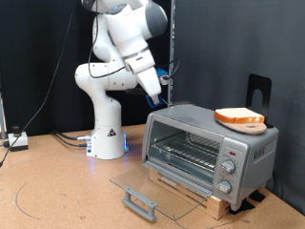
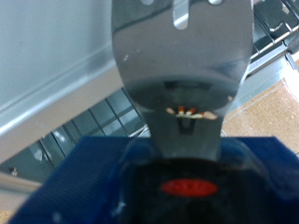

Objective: Make a piece of toast with the oven

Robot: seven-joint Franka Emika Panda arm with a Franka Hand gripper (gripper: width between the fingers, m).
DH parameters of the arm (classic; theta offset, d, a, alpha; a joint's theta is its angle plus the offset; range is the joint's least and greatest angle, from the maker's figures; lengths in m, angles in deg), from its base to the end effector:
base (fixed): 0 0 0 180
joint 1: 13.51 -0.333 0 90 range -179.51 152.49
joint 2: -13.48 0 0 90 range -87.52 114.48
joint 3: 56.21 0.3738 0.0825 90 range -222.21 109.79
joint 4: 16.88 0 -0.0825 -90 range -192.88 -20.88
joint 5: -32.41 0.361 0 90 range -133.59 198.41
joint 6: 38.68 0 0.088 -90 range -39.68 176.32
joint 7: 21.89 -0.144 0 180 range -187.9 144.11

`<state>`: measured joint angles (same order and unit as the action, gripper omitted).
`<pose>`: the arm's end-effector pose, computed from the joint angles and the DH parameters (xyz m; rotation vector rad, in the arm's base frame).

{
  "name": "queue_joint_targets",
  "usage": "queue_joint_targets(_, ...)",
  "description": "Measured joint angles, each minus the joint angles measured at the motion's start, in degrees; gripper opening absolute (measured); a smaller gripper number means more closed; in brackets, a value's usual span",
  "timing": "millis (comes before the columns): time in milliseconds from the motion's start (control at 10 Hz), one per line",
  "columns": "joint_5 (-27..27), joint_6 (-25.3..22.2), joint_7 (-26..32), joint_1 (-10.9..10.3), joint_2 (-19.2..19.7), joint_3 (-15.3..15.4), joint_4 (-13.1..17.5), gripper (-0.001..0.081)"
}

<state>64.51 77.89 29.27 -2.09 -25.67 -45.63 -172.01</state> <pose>0.2881 0.0458 0.4515 -2.6753 -0.8068 -0.2690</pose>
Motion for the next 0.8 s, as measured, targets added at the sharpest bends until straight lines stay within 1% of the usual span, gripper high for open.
queue_joint_targets(200, -1.54, 0.60, -5.00, 0.24, 3.93, 3.48, 3.27, 0.0397)
queue_joint_targets(300, -1.66, 2.45, -6.73, 0.55, 6.17, 4.65, 4.57, 0.0397)
queue_joint_targets(400, -1.67, 3.56, -7.22, 1.08, 8.97, 5.09, 5.96, 0.0397)
queue_joint_targets(600, -1.69, 2.84, -6.17, 1.03, 8.77, 5.11, 5.53, 0.0397)
queue_joint_targets(800, -2.77, 1.73, -5.77, 1.02, 8.67, 5.67, 4.24, 0.0397)
